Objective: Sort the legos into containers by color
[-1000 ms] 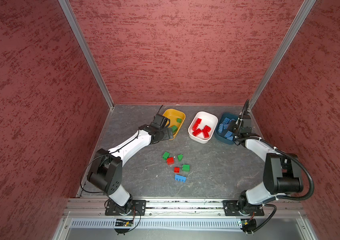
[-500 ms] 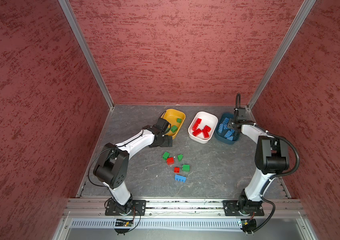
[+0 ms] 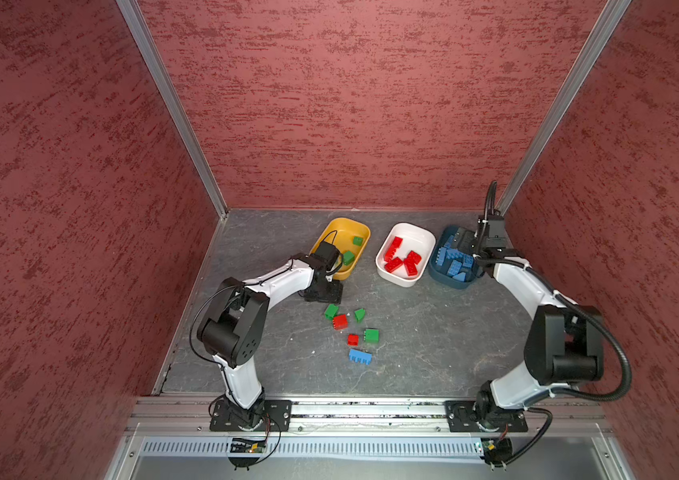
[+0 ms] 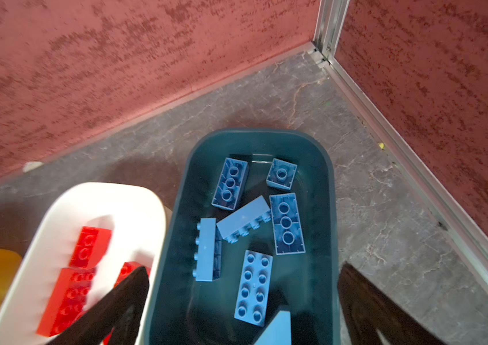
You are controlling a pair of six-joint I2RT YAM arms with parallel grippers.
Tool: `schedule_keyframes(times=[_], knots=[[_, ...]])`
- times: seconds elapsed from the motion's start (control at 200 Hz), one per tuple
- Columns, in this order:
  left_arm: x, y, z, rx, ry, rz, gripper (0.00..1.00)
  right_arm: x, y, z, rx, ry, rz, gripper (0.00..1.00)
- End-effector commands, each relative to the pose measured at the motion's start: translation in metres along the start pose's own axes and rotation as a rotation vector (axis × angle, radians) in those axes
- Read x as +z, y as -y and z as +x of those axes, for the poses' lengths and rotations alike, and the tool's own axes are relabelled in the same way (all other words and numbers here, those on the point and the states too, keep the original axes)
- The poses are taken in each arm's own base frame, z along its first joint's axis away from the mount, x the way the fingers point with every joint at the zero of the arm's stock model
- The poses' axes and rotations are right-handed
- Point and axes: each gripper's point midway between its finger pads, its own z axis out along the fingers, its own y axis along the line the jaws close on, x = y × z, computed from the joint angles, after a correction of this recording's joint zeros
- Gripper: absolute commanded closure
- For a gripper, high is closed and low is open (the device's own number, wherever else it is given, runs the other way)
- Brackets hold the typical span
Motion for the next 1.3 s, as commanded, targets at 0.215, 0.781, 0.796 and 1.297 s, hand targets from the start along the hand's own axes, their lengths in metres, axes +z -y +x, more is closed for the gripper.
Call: schedule_keyframes(times=[0.215,0.781,0.796,1.297], knots=[[0.01,0.017,0.013,0.089,-0.081,0.022,0.43,-0.046,-0.003,-0.047,0.152,0.309,-0.086,0.01],[0.024,0.01,0.017,0.091,-0.085,-0.045,0.7,-0.06,-0.097,-0.004,0.035,0.111,-0.629,0.01],[0.023,0.009,0.016,0.089,-0.083,-0.046,0.7,-0.059,-0.099,-0.002,0.034,0.102,-0.636,0.01],[-0.023,0.034,-0.032,0.036,0.121,0.163,0.8,-0.054,-0.181,0.066,-0.095,-0.123,-0.776,0.01]])
